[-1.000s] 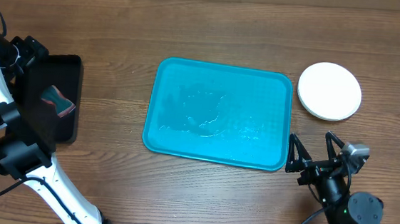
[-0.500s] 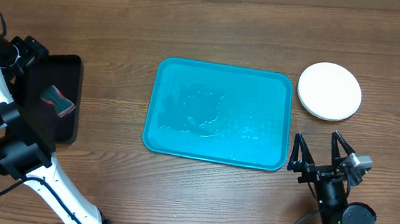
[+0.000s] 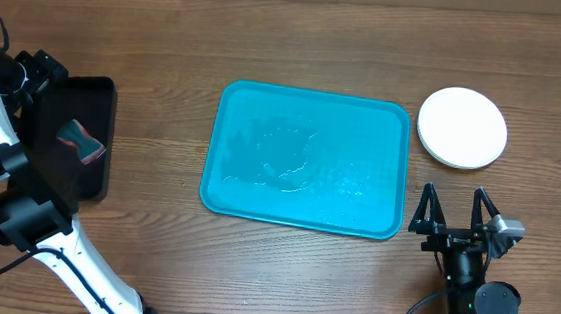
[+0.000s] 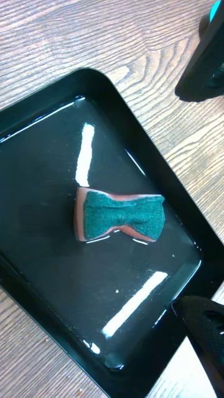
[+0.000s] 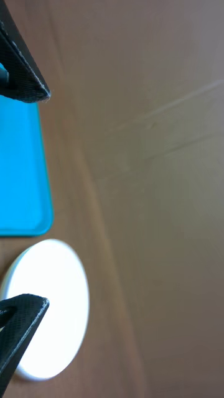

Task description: Clean dirty plates on tray and stack at the side

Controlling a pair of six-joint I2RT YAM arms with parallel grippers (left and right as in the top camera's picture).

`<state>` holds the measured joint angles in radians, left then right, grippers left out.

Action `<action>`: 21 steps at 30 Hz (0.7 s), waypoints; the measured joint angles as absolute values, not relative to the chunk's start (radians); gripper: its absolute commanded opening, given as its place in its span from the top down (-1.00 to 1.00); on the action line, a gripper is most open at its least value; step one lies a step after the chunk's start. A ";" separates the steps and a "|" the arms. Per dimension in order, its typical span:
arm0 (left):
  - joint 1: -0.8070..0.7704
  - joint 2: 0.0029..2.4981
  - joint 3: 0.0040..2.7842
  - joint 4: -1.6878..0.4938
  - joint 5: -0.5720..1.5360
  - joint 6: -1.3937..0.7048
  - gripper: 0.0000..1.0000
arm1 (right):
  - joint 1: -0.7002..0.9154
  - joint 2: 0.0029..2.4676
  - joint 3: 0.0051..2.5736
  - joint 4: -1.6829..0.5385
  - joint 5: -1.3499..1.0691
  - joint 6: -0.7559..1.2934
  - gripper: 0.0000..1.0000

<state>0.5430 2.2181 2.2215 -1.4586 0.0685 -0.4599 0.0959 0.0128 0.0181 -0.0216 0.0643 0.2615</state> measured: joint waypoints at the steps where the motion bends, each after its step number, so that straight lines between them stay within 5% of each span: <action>1: 0.543 2.218 2.222 -1.459 0.069 -0.460 -1.00 | 0.092 0.012 0.018 -0.046 0.069 0.262 -1.00; 21: 0.543 2.218 2.222 -1.458 0.068 -0.460 -1.00 | 0.080 0.012 0.018 -0.082 0.083 0.235 -1.00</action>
<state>0.5430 2.2181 2.2215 -1.4582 0.0685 -0.4599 0.0799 0.0120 0.0181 -0.0822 0.0826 0.2348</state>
